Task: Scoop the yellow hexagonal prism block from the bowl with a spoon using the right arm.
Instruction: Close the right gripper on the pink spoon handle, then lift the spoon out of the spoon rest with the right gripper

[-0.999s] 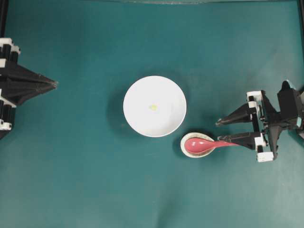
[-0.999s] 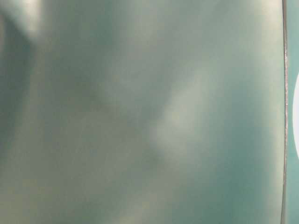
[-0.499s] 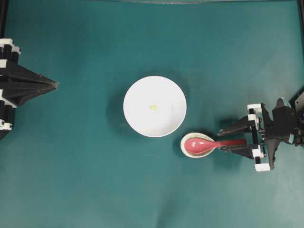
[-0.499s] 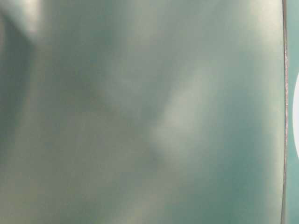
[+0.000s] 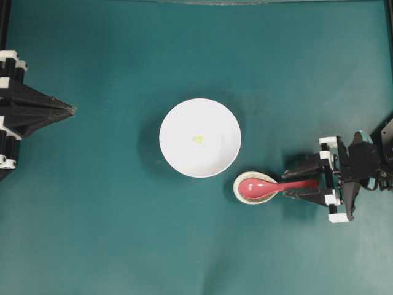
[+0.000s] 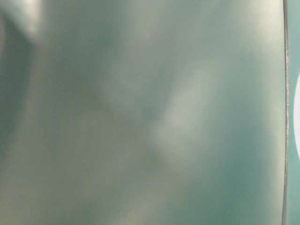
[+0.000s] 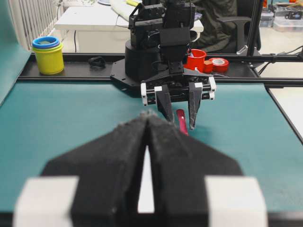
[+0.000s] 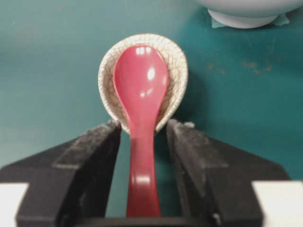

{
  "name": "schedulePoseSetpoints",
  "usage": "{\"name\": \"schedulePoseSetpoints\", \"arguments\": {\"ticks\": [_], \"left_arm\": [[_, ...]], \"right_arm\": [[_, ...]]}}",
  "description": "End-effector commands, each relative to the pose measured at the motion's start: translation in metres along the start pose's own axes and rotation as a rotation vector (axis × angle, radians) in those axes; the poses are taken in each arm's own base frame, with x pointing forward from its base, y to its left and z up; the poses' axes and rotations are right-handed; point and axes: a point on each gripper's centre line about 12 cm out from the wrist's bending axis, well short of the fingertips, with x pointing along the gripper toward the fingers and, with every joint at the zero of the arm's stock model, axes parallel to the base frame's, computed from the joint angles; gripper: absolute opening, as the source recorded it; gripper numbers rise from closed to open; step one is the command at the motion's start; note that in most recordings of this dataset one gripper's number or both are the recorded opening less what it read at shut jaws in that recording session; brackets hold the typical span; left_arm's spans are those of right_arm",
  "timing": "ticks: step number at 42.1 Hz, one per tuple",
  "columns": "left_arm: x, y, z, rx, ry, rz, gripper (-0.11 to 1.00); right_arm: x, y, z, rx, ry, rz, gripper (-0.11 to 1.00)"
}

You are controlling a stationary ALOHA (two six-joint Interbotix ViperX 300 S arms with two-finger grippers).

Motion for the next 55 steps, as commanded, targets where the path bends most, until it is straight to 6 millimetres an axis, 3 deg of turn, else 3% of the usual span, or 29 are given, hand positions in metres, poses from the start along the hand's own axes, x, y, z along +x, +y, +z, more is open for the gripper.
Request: {"name": "schedulePoseSetpoints", "arguments": {"ticks": [1,10,44,52,55], "left_arm": [[0.0020,-0.0001,0.0047,0.005,-0.011,-0.001,0.00],[0.0020,-0.0001,0.0049,0.005,-0.012,-0.001,0.00],[0.0020,-0.0001,0.0049,0.006,-0.012,-0.001,0.00],[0.0022,-0.0001,0.0046,0.008,-0.011,-0.001,0.00],[0.0024,-0.0001,0.0052,0.008,-0.012,-0.001,0.00]], "right_arm": [[0.0010,0.0031,0.0017,0.003,-0.010,0.010,0.49],[0.0013,0.0039,0.0001,0.001,0.001,0.013,0.43],[0.0044,0.0047,-0.0001,0.009,0.011,0.005,0.42],[0.0064,0.0041,0.0022,0.017,-0.004,-0.010,0.23],[0.0068,0.0040,0.0036,0.020,-0.012,-0.011,0.23]]}}
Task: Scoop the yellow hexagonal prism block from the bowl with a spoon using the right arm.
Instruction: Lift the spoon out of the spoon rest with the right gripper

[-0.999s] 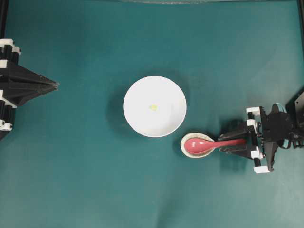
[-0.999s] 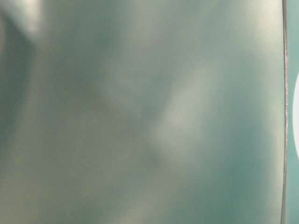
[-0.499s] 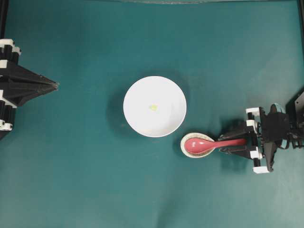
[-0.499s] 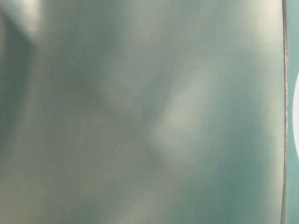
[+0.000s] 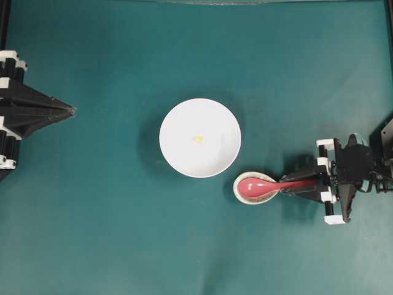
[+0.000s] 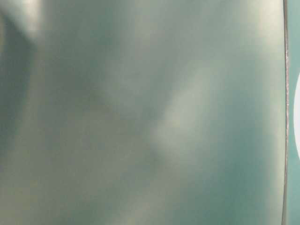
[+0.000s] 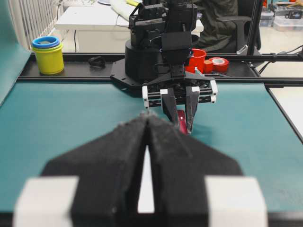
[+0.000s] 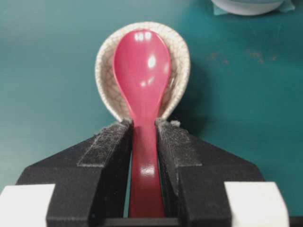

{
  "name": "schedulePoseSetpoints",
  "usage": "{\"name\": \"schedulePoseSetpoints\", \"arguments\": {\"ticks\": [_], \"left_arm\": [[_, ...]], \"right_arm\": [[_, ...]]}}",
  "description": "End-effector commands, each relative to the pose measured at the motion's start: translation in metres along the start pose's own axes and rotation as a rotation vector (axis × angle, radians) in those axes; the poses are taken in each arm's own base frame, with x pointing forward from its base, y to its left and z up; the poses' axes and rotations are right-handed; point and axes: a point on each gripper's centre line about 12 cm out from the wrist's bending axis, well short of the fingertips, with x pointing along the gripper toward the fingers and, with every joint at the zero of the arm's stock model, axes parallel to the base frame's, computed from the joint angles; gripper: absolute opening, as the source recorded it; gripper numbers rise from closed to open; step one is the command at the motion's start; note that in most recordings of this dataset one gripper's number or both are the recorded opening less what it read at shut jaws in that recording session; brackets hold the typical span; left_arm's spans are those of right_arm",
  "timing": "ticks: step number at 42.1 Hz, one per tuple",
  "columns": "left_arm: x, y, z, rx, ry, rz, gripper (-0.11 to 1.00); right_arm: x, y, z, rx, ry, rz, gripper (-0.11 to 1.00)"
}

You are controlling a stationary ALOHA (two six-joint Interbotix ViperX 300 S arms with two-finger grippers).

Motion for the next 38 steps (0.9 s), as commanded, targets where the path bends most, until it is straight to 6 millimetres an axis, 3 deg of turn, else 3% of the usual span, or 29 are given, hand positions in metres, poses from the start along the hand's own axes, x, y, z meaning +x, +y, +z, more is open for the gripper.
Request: {"name": "schedulePoseSetpoints", "arguments": {"ticks": [1,7,22,31,38], "left_arm": [[0.002,0.000,0.006,0.004,-0.014,-0.002,0.00],[0.002,0.000,0.006,0.003,-0.014,-0.002,0.00],[0.002,0.000,0.003,0.004,0.008,-0.002,0.00],[0.001,0.000,0.004,0.012,0.006,-0.003,0.00],[0.003,-0.001,0.001,0.012,0.020,-0.005,0.00]], "right_arm": [[0.001,0.002,0.006,0.009,-0.031,0.006,0.23],[-0.001,0.007,0.019,0.035,-0.061,0.024,0.23],[-0.005,0.011,0.086,0.094,-0.092,0.045,0.23],[-0.002,-0.001,0.134,0.093,0.005,0.025,0.23],[0.003,-0.022,0.162,0.119,0.127,-0.014,0.23]]}}
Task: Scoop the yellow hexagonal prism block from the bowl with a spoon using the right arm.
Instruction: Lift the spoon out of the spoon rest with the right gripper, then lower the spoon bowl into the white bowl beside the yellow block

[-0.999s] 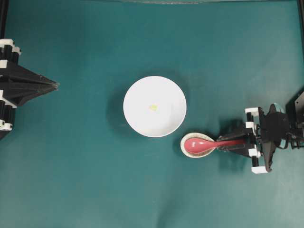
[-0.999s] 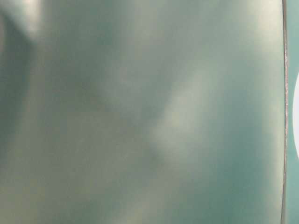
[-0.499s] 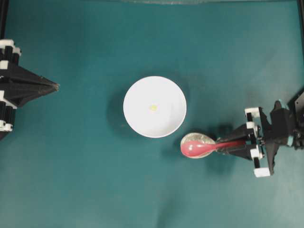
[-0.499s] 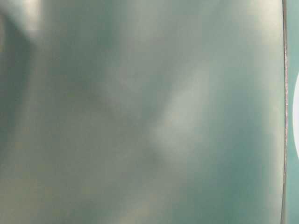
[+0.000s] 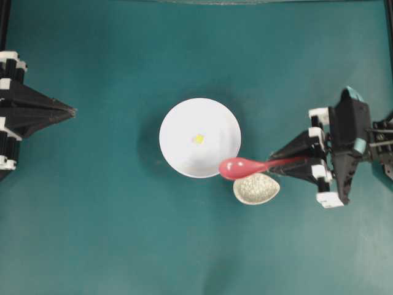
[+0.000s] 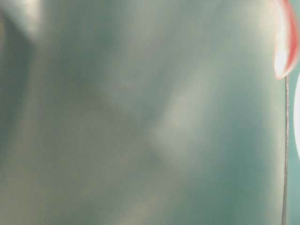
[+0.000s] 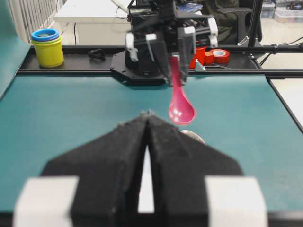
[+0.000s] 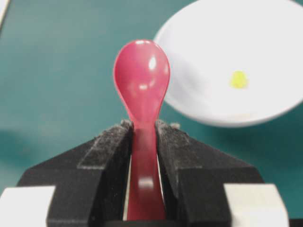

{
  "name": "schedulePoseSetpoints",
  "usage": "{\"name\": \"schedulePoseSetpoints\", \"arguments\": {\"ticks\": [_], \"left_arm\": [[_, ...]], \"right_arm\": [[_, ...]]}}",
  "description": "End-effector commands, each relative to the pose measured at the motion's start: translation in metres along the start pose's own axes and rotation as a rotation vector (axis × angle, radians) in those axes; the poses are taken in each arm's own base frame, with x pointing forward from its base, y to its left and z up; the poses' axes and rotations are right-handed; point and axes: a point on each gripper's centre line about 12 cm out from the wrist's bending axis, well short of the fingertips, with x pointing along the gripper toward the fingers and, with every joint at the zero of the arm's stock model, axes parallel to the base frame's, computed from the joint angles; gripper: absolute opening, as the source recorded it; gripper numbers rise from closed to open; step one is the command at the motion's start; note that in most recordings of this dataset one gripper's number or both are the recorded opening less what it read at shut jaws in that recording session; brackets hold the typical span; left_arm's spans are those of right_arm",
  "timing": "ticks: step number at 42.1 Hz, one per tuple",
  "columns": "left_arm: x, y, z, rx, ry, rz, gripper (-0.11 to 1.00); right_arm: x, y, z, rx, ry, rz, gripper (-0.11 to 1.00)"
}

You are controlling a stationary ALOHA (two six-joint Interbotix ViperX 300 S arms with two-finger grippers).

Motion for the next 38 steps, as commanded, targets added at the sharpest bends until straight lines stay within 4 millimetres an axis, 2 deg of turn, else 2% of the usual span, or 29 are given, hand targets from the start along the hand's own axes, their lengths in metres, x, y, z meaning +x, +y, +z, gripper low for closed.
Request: {"name": "schedulePoseSetpoints", "arguments": {"ticks": [1,18,24,38], "left_arm": [[0.003,0.000,0.004,0.005,-0.003,-0.001,0.00],[0.002,0.000,0.004,0.008,-0.002,-0.001,0.00],[0.002,0.000,0.004,0.008,-0.003,-0.001,0.00],[0.002,0.000,0.004,0.008,-0.002,-0.001,0.00]], "right_arm": [[0.000,-0.008,0.023,0.027,0.041,-0.016,0.23],[0.015,-0.040,0.069,0.094,0.258,-0.071,0.23],[0.025,-0.045,0.075,0.083,0.335,-0.074,0.23],[0.062,-0.051,0.080,0.056,0.504,-0.079,0.23]]}}
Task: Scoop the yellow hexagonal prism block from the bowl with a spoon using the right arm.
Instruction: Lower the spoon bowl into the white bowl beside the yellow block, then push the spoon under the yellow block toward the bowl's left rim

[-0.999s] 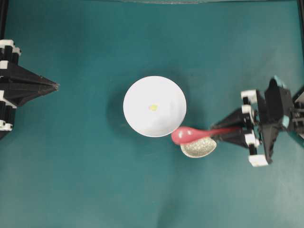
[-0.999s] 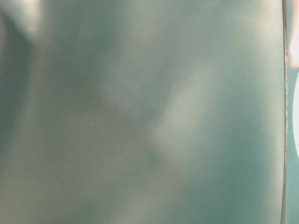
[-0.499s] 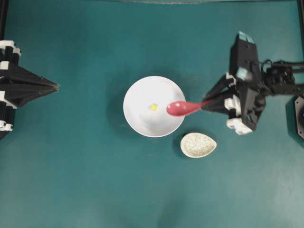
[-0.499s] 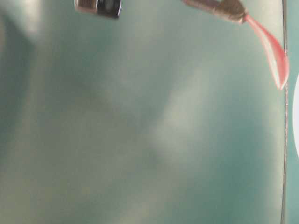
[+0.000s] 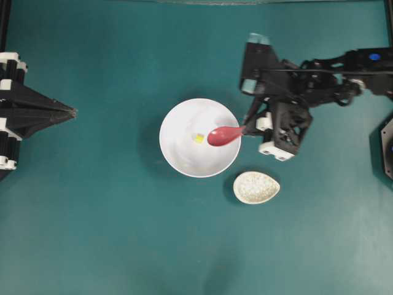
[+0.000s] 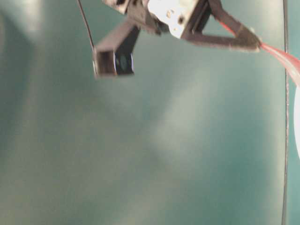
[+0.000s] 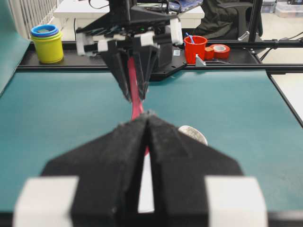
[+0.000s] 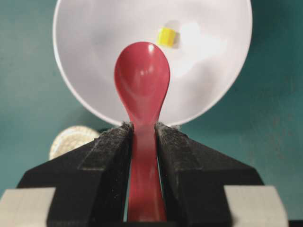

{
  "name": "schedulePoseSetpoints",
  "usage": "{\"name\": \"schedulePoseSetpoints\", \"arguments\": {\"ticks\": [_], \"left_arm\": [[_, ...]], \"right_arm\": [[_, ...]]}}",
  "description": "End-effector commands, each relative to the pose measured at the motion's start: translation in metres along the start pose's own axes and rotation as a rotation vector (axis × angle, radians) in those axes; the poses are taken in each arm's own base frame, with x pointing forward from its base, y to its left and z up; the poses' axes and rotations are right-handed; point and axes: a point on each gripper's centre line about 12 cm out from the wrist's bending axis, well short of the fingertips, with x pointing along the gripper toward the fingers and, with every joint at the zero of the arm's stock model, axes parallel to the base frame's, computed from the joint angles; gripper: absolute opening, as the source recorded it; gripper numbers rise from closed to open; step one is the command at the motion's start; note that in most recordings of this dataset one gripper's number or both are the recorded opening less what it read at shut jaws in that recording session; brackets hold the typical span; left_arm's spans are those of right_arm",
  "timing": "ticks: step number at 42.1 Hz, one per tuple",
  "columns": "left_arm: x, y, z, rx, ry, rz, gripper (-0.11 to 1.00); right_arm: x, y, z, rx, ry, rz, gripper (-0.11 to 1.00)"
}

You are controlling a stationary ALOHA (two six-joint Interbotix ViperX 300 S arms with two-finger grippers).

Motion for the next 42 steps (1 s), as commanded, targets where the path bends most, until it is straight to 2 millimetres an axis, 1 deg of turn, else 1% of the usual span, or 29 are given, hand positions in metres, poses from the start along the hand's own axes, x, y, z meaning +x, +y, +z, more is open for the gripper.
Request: {"name": "schedulePoseSetpoints", "arguments": {"ticks": [1,8,24,42], "left_arm": [[0.002,0.000,0.006,0.005,-0.015,0.000,0.00],[0.003,0.000,0.005,0.005,-0.012,-0.001,0.00],[0.003,0.000,0.005,0.003,-0.012,0.000,0.00],[0.003,0.000,0.005,0.005,-0.014,-0.001,0.00]], "right_arm": [[-0.005,0.002,0.015,-0.013,-0.013,-0.004,0.23],[0.009,-0.004,0.015,-0.007,0.035,-0.034,0.23],[0.029,-0.008,0.010,0.008,0.083,-0.048,0.23],[0.048,-0.010,0.015,0.006,0.070,-0.053,0.23]]}}
